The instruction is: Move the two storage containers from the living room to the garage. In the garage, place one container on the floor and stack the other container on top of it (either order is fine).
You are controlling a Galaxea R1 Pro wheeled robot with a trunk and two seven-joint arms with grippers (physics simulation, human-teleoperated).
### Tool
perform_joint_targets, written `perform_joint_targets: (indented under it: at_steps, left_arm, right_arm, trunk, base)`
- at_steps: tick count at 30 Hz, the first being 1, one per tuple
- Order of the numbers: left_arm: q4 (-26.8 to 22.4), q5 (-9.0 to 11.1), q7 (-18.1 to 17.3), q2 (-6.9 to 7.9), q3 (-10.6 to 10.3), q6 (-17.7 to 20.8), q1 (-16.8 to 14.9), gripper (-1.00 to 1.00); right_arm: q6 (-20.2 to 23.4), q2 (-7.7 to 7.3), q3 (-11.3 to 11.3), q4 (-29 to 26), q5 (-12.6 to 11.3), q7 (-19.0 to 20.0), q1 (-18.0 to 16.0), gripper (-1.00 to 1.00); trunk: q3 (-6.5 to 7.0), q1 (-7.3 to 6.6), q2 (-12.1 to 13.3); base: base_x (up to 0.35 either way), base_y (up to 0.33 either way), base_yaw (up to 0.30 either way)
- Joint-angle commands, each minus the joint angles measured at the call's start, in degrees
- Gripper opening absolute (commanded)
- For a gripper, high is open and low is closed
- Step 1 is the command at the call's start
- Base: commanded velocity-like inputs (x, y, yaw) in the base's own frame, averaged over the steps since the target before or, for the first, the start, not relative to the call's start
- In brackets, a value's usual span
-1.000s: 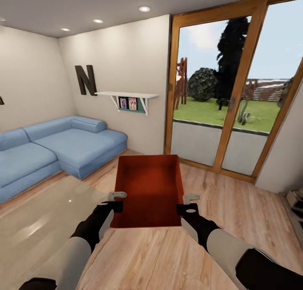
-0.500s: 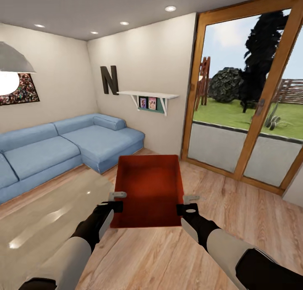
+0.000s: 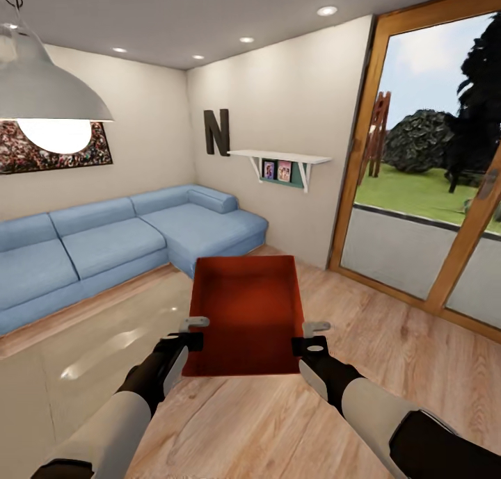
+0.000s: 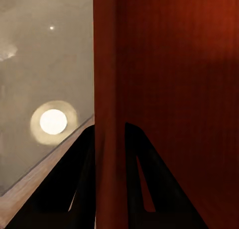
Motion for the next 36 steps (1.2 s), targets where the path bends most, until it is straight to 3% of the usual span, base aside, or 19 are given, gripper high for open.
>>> perform_joint_targets:
  at_steps: [1, 36]
  left_arm:
    - [0.01, 0.36, 0.69, 0.01, 0.02, 0.34, -0.04, -1.00]
    - [0.03, 0.36, 0.69, 0.01, 0.02, 0.34, -0.01, -1.00]
  right_arm:
    - [0.40, -0.03, -1.11, -0.21, 1.53, -1.26, -0.08, -1.00]
    - [0.31, -0.03, -1.10, -0.21, 1.53, -1.26, -0.08, -1.00]
  trunk:
    - [-0.13, 0.04, -0.14]
    - [-0.13, 0.04, -0.14]
  base:
    - [0.000, 0.000, 0.300]
    - [0.000, 0.000, 0.300]
